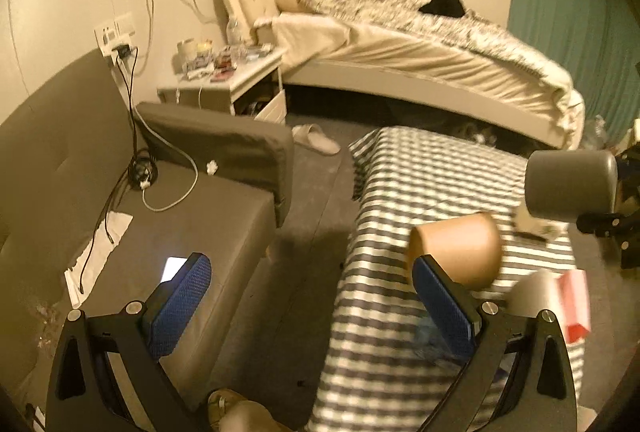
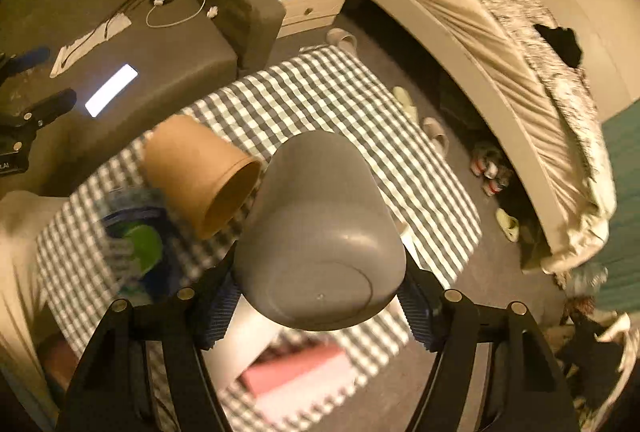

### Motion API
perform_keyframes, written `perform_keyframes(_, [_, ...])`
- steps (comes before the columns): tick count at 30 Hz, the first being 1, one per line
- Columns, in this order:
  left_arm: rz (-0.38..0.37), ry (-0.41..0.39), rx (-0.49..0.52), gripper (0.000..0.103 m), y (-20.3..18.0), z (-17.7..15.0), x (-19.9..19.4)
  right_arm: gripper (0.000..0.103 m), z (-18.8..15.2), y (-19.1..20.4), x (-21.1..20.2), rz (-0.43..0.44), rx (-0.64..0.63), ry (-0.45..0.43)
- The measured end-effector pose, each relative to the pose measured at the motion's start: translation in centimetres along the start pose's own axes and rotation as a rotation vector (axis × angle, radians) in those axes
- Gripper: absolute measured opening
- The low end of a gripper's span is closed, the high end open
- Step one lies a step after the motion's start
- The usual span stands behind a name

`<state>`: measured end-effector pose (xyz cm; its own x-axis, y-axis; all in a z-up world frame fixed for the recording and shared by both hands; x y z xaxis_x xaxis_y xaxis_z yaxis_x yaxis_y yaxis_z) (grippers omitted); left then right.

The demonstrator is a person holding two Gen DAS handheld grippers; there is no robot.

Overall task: Flip cup upside down
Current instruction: 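Close the right gripper around the gray cup and lift it, then carry the gray cup with the right gripper toward the left gripper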

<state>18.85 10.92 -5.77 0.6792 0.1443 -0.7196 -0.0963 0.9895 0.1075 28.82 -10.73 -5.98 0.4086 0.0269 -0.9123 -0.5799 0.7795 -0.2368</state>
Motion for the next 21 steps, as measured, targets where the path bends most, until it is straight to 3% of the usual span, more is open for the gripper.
perform_keyframes(4, [-0.033, -0.030, 0.021, 0.103, -0.6, -1.1, -3.4, 0.070, -2.2, 1.1, -4.7, -0.039, 0.087, -0.028])
perform_keyframes(9, [-0.068, -0.025, 0.043, 0.103, -1.3, -3.2, -5.2, 0.070, -7.8, 4.3, -7.7, -0.023, 0.266, -0.051])
perform_keyframes(15, [-0.090, -0.012, 0.075, 0.103, -2.2, -6.3, -6.2, 0.070, -14.6, 10.0, -6.8, 0.024, 0.489, -0.071])
perform_keyframes(21, [-0.097, 0.007, 0.072, 0.103, -2.5, -8.5, -6.3, 0.070, -18.3, 13.5, -4.4, -0.038, 0.575, -0.099])
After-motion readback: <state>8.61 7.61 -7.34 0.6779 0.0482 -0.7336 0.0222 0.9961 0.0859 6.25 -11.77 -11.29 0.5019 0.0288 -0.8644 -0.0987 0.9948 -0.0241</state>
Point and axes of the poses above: each gripper's, at about its wrist camera, not at the fingertips, and x roughly the way its jaws point, y to its left, z to its top, the point moved 7 cm from there along x, roughly the way its jaws point, and after that the axes turned 8 degrees about x, right-handed, at the moved point
